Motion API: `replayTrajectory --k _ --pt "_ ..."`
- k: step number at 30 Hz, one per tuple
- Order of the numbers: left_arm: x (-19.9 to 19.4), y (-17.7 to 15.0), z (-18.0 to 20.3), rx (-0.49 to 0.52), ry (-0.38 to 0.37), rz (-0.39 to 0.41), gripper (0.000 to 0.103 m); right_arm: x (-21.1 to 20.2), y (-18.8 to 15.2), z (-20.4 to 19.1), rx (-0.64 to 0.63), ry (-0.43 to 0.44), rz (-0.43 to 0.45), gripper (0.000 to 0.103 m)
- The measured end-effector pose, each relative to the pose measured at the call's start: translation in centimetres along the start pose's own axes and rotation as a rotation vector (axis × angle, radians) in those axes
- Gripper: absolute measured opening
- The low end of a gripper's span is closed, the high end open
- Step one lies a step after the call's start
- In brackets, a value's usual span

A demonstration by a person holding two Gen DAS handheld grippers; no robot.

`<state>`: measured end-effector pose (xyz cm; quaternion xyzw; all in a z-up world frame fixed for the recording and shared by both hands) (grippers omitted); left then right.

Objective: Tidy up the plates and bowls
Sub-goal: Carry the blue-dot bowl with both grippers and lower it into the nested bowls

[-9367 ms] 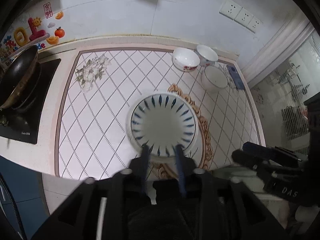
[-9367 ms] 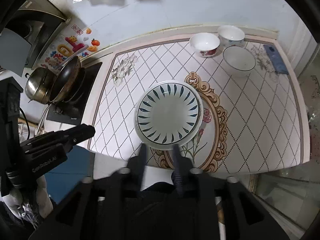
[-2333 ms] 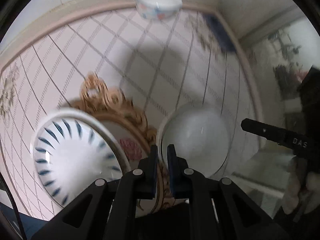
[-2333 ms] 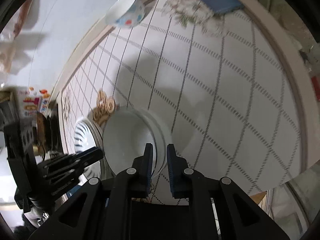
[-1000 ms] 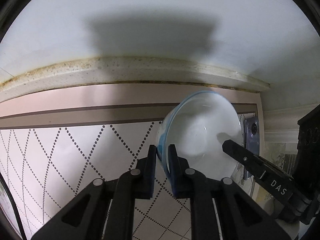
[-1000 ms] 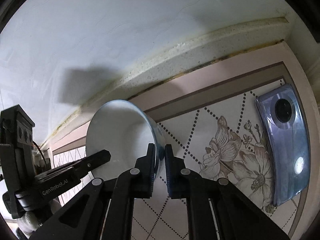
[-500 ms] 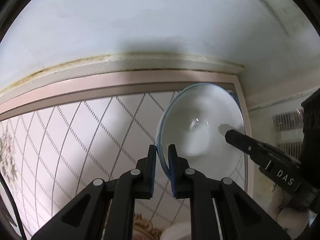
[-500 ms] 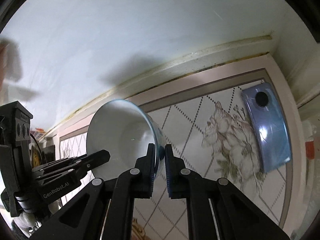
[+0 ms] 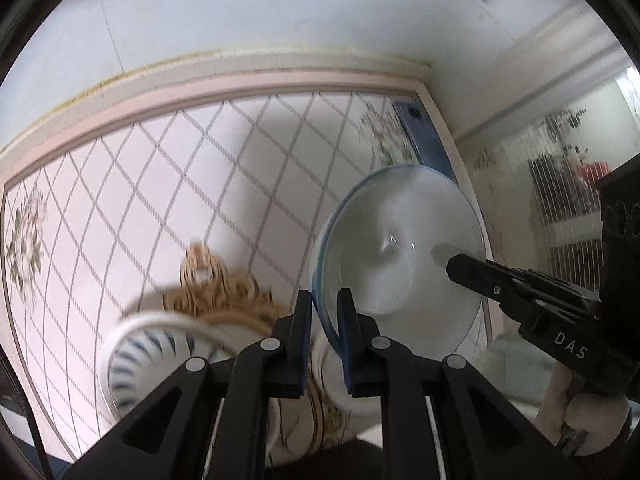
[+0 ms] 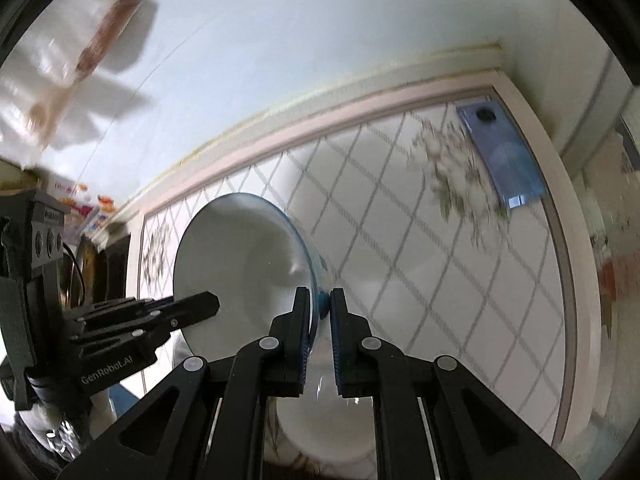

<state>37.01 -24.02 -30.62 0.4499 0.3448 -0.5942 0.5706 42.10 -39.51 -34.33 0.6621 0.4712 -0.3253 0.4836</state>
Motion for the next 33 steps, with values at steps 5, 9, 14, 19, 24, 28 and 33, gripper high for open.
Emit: replayTrajectory --k 5,9,14,19,24,28,33 --pt "0.4 -4.3 -0.2 0.025 0.010 -0.031 0.011 -1.0 -5.4 -1.0 0.017 0.000 -0.027 0.011" --pt "1.7 -6.9 -0.2 0.048 0.027 -0.062 0.011 -1.1 -8.7 -0.9 0.044 0.000 -0.048 0.011" --pt "3.1 -8.3 -0.2 0.072 0.055 -0.083 0.011 -0.7 -11.7 -0.5 0.070 -0.005 -0.072 0.011" --pt "3.9 -9.3 -0.1 0.106 0.087 -0.090 0.011 0.1 -13.3 0.2 0.101 -0.003 -0.087 0.011" --pt "4.8 -9.3 0.2 0.117 0.109 -0.094 0.011 0.5 -13.8 0.9 0.113 -0.003 -0.088 0.011" --pt "5.4 -9.2 0.1 0.122 0.126 -0.090 0.011 0.8 -13.7 1.3 0.116 0.001 -0.089 0.011" --pt "6.0 -8.9 0.0 0.120 0.141 -0.097 0.011 1.3 -13.5 1.7 0.114 0.005 -0.098 0.011"
Point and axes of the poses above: each gripper's, at about its wrist camera, not at the fingertips, and x roughly the way its jaws point, z to its right, y to its top, the point moved 10 cm from there along x, roughly the way its jaws point, and after that the axes turned 12 degrees about -x, right-handed, at the moved point
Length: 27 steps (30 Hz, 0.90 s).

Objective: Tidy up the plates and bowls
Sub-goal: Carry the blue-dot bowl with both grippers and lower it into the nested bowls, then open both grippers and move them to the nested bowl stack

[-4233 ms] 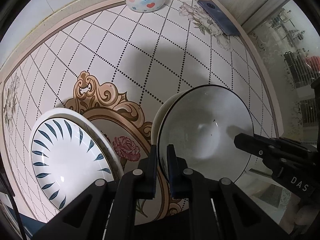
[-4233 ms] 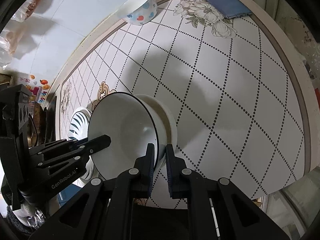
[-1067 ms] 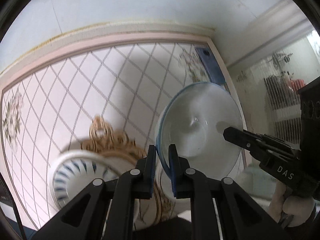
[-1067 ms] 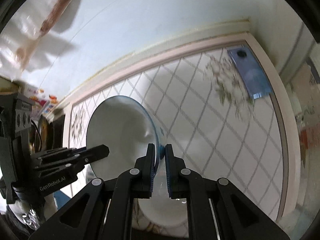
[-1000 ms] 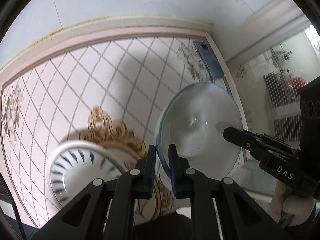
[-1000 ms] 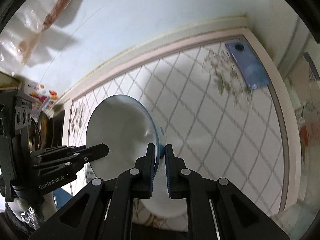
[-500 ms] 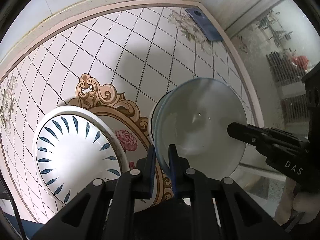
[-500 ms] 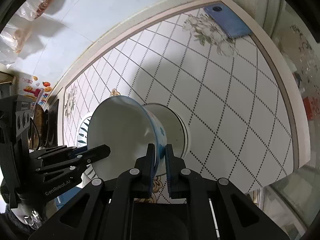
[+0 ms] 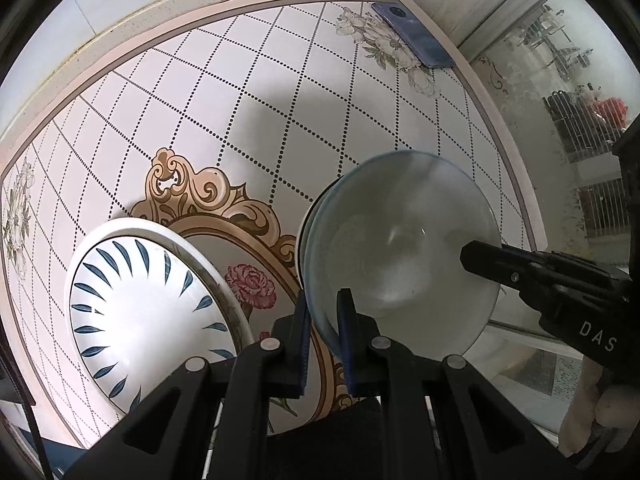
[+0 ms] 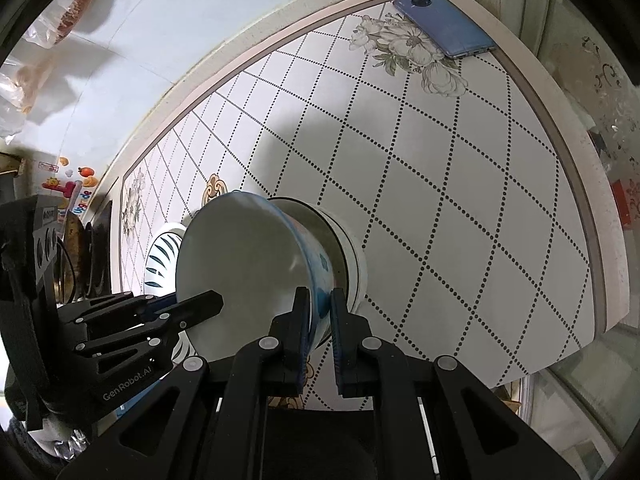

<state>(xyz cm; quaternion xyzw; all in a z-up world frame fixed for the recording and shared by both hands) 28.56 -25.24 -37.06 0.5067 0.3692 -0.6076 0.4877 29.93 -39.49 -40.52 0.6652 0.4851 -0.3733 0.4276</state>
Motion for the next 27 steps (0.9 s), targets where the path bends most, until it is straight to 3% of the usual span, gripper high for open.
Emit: replayTrajectory --k 18,23,27 --pt "1.3 0.6 -0.6 -0.022 0.008 -0.043 0.012 1.3 0.5 0.3 0.020 0.000 -0.044 0.013" --pt "-0.9 0.6 -1.3 -0.002 0.047 -0.013 0.013 0.5 0.4 0.1 0.033 -0.015 -0.057 0.016" --pt "-4.1 0.3 -1.8 0.017 0.046 0.030 0.018 -2.0 0.2 -0.6 0.004 -0.086 -0.040 0.017"
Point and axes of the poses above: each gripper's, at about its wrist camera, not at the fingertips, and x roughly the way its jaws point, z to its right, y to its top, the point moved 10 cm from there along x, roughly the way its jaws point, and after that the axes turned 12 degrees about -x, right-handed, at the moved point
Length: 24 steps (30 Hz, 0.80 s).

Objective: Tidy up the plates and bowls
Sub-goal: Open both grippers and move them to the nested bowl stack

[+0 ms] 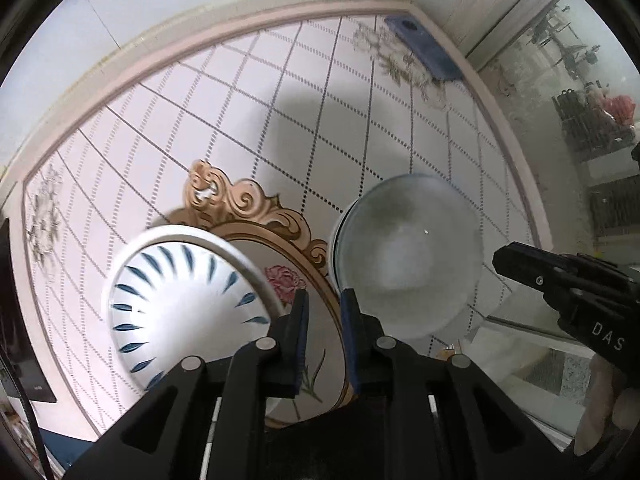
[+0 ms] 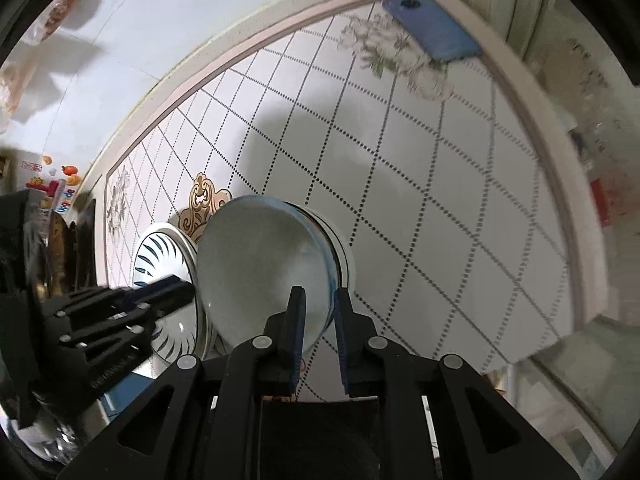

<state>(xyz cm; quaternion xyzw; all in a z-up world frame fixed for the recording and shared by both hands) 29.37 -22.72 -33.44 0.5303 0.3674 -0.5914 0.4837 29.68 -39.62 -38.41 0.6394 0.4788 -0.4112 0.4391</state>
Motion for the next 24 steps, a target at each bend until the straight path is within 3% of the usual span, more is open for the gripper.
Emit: replayTrajectory --k 2,4,6,8,9,10,14,24 --pt "-1.7 -0.2 -0.3 0.000 -0.011 0.022 0.024 -1.5 -0.3 -0.5 -0.014 -0.028 0.016 0.023" --pt "-3.5 -0.5 -0.4 0.007 -0.023 0.050 0.036 -2.9 -0.7 -1.1 -0.039 -0.060 0.029 0.043" --pt "-5.1 -0.8 -0.3 0.022 -0.027 0.080 0.057 -4.1 -1.2 -1.6 -0.067 -0.079 0.040 0.059" --pt "-6.5 -1.1 0.0 0.037 -0.033 0.107 0.077 -5.4 -1.8 -2.3 -0.100 -0.105 0.053 0.067" --pt "-7.2 -1.3 0.1 0.046 -0.034 0.121 0.083 -6.2 -2.1 -2.7 -0.114 -0.117 0.060 0.075" --pt "-8.0 -1.4 0.3 0.053 -0.037 0.136 0.085 -6.9 -2.3 -3.0 -0.123 -0.127 0.064 0.081" --pt "-10.3 -1.8 0.8 0.075 -0.043 0.191 0.097 -9.9 -2.9 -3.7 -0.145 -0.174 0.109 0.086" --pt "-14.1 -3.0 1.4 0.054 -0.101 0.229 0.098 -17.4 -4.0 -4.7 -0.138 -0.199 0.230 0.091"
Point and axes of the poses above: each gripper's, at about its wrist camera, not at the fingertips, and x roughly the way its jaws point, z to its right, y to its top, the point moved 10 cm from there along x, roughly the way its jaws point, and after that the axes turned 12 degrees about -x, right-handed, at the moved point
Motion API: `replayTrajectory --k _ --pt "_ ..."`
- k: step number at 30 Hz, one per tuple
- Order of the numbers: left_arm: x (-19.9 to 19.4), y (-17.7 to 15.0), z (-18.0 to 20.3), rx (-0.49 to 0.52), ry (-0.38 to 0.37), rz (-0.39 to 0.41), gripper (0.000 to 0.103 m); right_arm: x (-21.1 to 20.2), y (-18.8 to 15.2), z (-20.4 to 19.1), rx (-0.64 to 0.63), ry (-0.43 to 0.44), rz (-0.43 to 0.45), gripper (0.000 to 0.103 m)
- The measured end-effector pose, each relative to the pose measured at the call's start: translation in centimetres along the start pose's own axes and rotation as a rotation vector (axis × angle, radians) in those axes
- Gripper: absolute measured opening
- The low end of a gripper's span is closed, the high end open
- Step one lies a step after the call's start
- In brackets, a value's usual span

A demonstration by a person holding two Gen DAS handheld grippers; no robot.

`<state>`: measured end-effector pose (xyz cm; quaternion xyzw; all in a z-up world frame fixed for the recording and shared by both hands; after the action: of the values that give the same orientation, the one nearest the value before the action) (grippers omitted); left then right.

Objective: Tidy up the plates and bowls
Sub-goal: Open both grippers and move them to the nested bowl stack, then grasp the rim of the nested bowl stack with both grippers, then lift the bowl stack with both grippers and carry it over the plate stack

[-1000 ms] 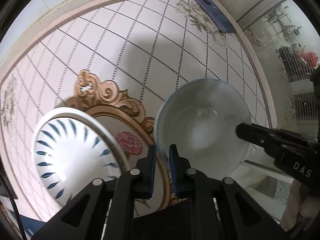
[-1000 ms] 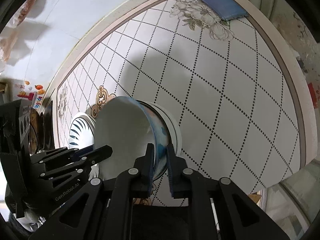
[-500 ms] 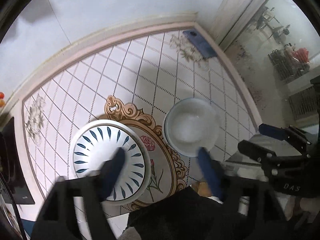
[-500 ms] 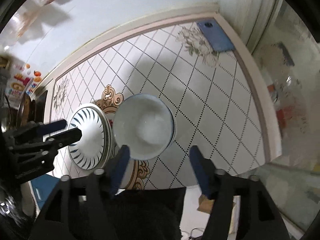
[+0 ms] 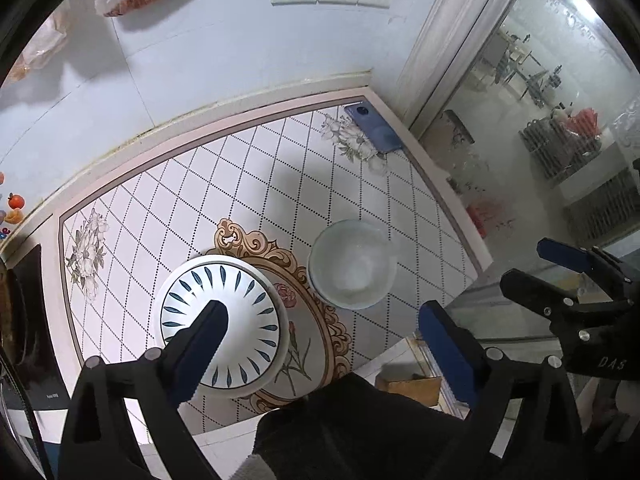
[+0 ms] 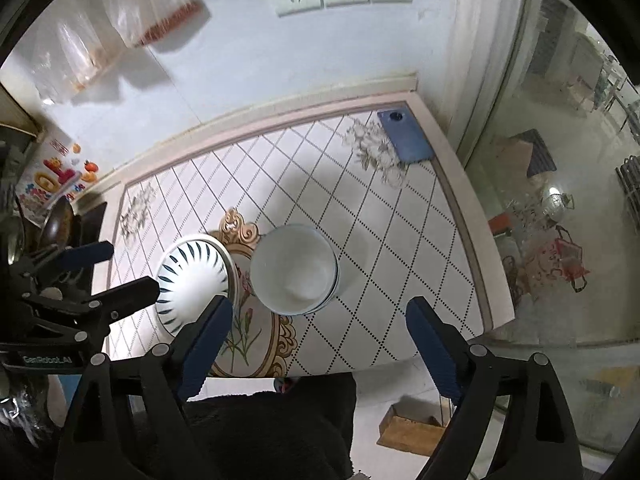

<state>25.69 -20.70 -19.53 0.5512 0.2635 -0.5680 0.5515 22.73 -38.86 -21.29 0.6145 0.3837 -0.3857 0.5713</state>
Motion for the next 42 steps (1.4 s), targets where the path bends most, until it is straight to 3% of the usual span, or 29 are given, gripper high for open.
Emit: replayTrajectory --k 7,12,19,23,32,34,36,39,42 --pt "-1.0 0.2 1.2 0.002 -0.023 0.021 0.098 -1.6 -0.2 0.3 0.042 0.042 0.025 0.091" --pt "2.4 0.2 0.7 -0.087 -0.079 -0.055 0.098 0.4 -0.2 0.7 0.085 0.119 0.017 0.092" --pt "11.1 0.7 -2.0 -0.276 -0.121 -0.210 0.097 8.1 -0.8 2.8 0.229 0.263 -0.021 0.092" --pt "16.1 0.6 -2.9 -0.392 -0.183 -0.307 0.097 13.0 -1.8 3.5 0.288 0.313 -0.056 0.092" --pt "22.5 -0.3 -2.5 -0.488 -0.270 -0.456 0.094 21.8 -3.8 2.8 0.404 0.464 -0.122 0.091" --pt "23.3 -0.4 -2.3 -0.487 -0.273 -0.469 0.090 23.4 -4.0 2.9 0.439 0.492 -0.122 0.081" --pt "24.2 -0.5 -2.0 -0.476 -0.274 -0.480 0.076 24.4 -4.4 3.0 0.460 0.504 -0.138 0.069" --pt "24.7 -0.7 -1.9 -0.451 -0.251 -0.479 0.060 26.7 -5.0 2.9 0.472 0.525 -0.177 0.065" --pt "24.7 -0.8 -2.4 -0.453 -0.245 -0.460 0.049 28.3 -5.2 2.4 0.467 0.567 -0.192 0.051"
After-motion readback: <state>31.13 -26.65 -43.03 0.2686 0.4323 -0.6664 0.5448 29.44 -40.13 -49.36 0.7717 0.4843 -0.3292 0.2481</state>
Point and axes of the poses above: each gripper's, at about its wrist camera, not at the fingertips, and x roughly the way its jaws point, z to its right, y to its top, the point moved 10 cm from there along x, roughly the way its jaws point, and after that the axes turned 12 degrees about -x, right-handed, at the moved point
